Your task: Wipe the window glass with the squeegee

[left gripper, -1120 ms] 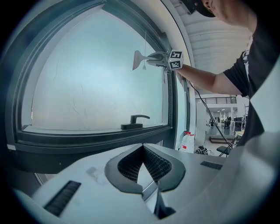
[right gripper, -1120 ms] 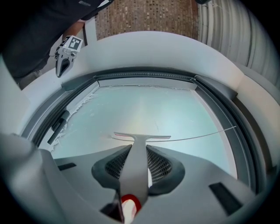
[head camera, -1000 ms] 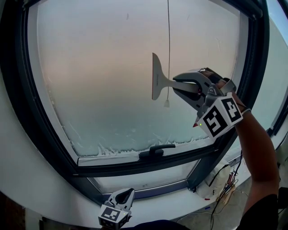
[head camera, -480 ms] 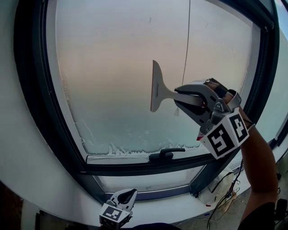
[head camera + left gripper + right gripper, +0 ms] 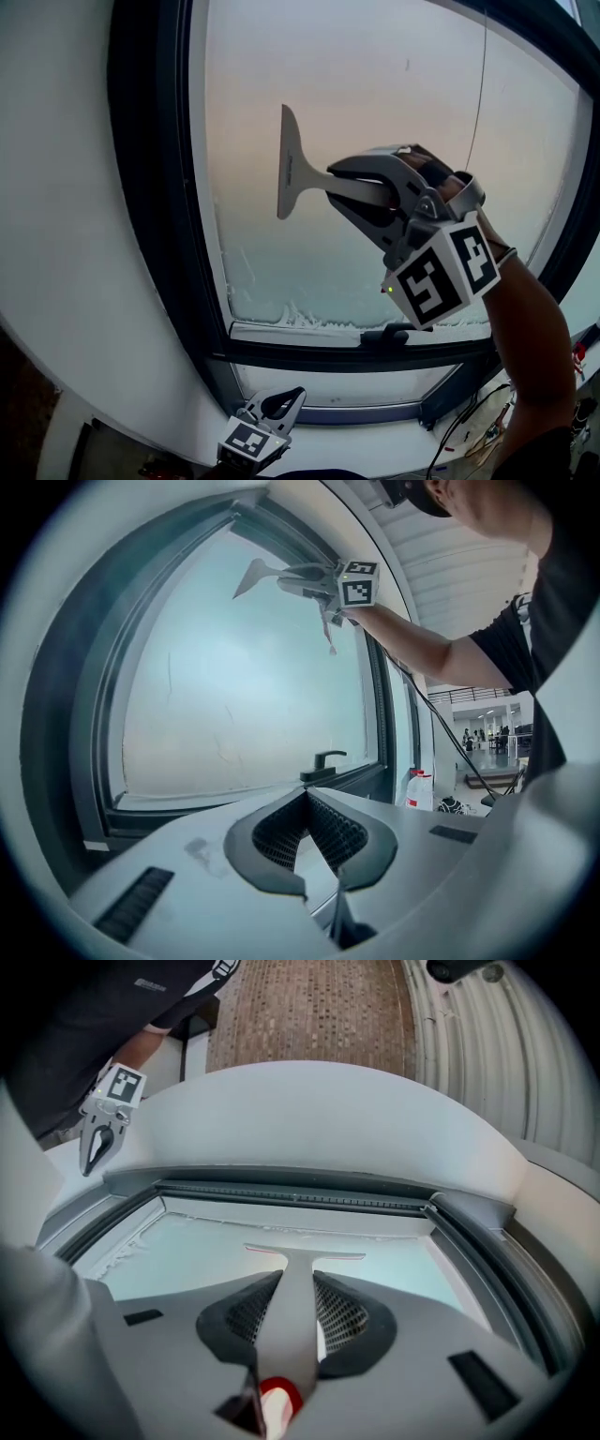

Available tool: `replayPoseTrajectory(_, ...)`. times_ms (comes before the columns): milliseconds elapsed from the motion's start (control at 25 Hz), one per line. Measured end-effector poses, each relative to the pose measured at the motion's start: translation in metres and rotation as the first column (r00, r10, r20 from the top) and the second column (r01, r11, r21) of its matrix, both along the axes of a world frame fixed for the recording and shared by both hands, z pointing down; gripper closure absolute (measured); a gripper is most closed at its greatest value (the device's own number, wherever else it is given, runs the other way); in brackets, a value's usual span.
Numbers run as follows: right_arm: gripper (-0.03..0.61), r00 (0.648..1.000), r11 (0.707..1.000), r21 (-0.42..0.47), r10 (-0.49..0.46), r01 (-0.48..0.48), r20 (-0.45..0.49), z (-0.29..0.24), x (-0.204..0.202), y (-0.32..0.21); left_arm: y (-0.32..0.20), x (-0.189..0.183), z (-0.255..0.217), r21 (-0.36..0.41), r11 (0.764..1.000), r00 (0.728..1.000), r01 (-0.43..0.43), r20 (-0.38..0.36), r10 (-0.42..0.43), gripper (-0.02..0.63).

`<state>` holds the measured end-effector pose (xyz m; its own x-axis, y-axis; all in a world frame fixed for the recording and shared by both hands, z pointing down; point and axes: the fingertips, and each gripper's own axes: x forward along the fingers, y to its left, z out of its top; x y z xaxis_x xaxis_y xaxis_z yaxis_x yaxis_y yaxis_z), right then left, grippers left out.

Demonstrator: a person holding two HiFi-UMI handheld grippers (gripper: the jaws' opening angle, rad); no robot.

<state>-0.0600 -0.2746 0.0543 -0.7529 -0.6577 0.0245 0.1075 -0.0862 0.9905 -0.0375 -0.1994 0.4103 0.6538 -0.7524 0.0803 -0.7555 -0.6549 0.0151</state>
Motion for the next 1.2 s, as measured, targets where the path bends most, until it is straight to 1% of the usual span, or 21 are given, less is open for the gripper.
replayPoseTrajectory(120,0.491,1.0,1.0,0.013,-0.013,0.013,0.015,-0.012,-0.036,-0.012,0.001,-0.015,-0.005,0.014,1.0,1.0,0.017,-0.002,-0.017,0.614)
replayPoseTrajectory(280,0.491,0.999,1.0,0.005,-0.03,0.03,0.026,-0.025,-0.077,-0.027,0.005,-0.034,-0.001,0.0,0.999,0.999,0.043,-0.009,-0.043,0.614)
replayPoseTrajectory(440,0.491,0.999,1.0,0.001,-0.025,0.025,0.04,-0.036,-0.102,-0.039,0.008,-0.048,0.004,-0.018,0.998,0.998,0.064,-0.015,-0.065,0.614)
replayPoseTrajectory(720,0.491,1.0,1.0,0.017,-0.024,0.024,0.02,-0.044,-0.119,-0.047,0.01,-0.064,0.006,-0.023,0.996,0.996,0.082,-0.023,-0.083,0.614)
replayPoseTrajectory(1000,0.491,1.0,1.0,0.017,-0.014,0.014,-0.02,-0.047,-0.123,-0.047,0.013,-0.063,0.007,-0.02,0.997,0.997,0.077,-0.028,-0.078,0.614)
replayPoseTrajectory(1200,0.491,0.999,1.0,0.013,-0.006,0.007,-0.041,-0.045,-0.117,-0.046,0.012,-0.058,0.006,-0.017,0.997,0.997,0.069,-0.037,-0.07,0.614)
